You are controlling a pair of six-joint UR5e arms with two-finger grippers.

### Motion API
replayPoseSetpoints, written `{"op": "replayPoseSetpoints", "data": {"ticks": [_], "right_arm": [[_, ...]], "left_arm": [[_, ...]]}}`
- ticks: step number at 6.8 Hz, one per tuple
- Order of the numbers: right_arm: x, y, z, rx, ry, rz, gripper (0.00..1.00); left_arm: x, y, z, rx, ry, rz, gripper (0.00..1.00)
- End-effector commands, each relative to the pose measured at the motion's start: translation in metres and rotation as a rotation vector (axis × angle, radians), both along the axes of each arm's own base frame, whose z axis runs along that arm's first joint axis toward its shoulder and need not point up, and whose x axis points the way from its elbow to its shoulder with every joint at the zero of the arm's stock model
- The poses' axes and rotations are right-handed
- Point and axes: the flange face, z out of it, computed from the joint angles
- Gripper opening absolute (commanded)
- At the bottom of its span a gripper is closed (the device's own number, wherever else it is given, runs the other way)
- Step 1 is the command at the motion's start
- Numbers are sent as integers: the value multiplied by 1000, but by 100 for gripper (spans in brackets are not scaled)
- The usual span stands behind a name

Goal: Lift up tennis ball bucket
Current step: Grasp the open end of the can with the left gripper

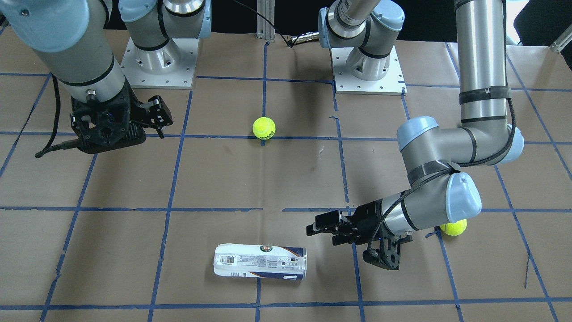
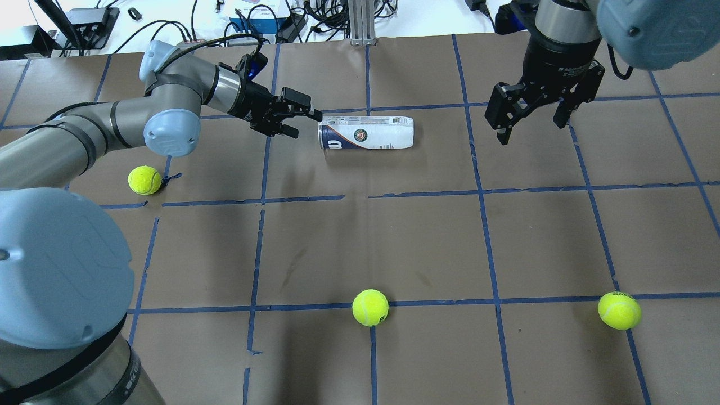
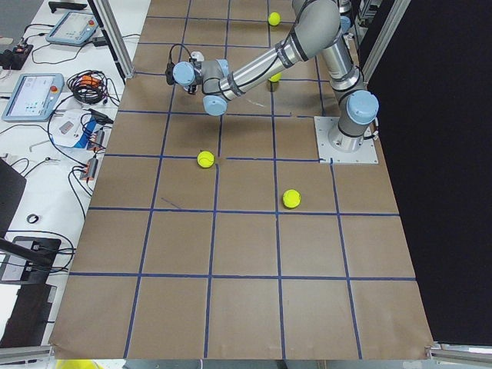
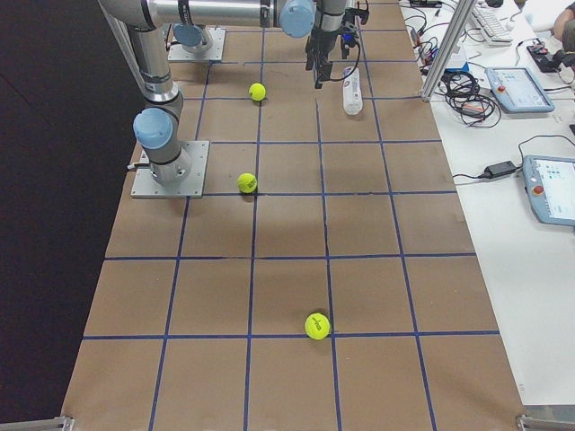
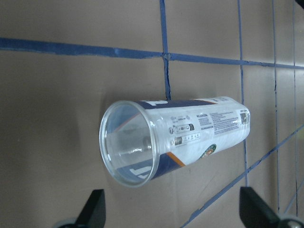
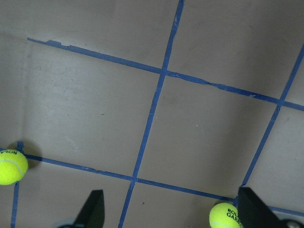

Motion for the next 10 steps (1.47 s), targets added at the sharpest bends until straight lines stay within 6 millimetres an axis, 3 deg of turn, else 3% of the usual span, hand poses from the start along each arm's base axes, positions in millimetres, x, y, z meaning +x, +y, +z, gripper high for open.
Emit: {"op": "replayPoseSetpoints", "data": {"ticks": [1,3,5,6,8,10], "right_arm": [[-16,-2,2,-3,5,-88,100],[-16,-1,2,-2,17,-195,96],[-14,-1,7,-12,16,-230,99],[-13,-1,6,-12,6,-247,99],[-7,-1,8,-17,16,-332,99],[-4,0,7,-14,19,-330,100]], "left_arm": [[-7,-7,-14,27,23,35,98],[-11,-10,-26,46,89,54,96],[-17,-13,-31,73,100,99,94],[-19,-13,-32,71,96,99,86],[-21,-12,-33,76,100,99,30],[-32,-8,-21,85,102,110,8]]}}
